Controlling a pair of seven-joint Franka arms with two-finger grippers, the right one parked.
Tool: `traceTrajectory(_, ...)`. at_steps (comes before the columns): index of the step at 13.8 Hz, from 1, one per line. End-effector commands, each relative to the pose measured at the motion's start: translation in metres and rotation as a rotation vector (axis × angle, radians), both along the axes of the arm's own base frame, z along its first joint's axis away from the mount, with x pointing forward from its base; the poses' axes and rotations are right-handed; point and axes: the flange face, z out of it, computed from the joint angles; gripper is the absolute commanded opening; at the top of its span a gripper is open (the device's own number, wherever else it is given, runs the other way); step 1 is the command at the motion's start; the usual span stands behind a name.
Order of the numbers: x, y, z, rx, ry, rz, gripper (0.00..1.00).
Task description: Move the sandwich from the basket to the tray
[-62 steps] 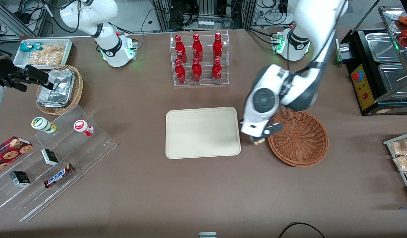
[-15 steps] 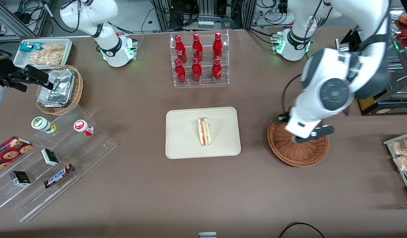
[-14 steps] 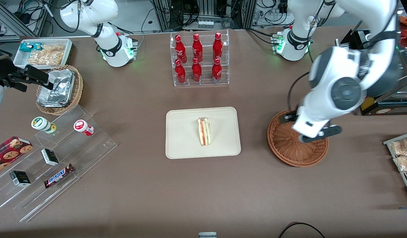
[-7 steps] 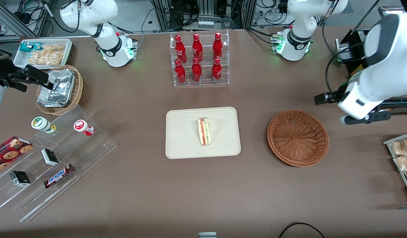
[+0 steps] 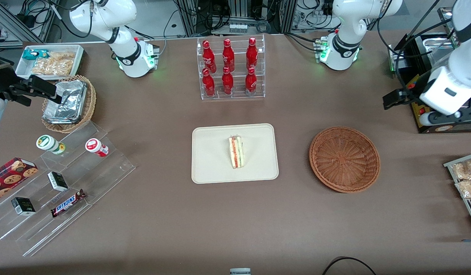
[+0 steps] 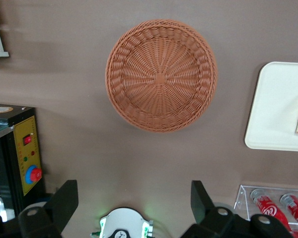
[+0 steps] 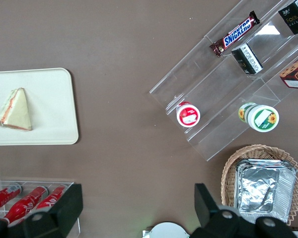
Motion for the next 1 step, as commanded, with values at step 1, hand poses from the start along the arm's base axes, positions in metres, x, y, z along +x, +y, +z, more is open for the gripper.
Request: traceTrajectory(1,-0.0114,0.016,0.009,0.0,0.034,-0.02,1.0)
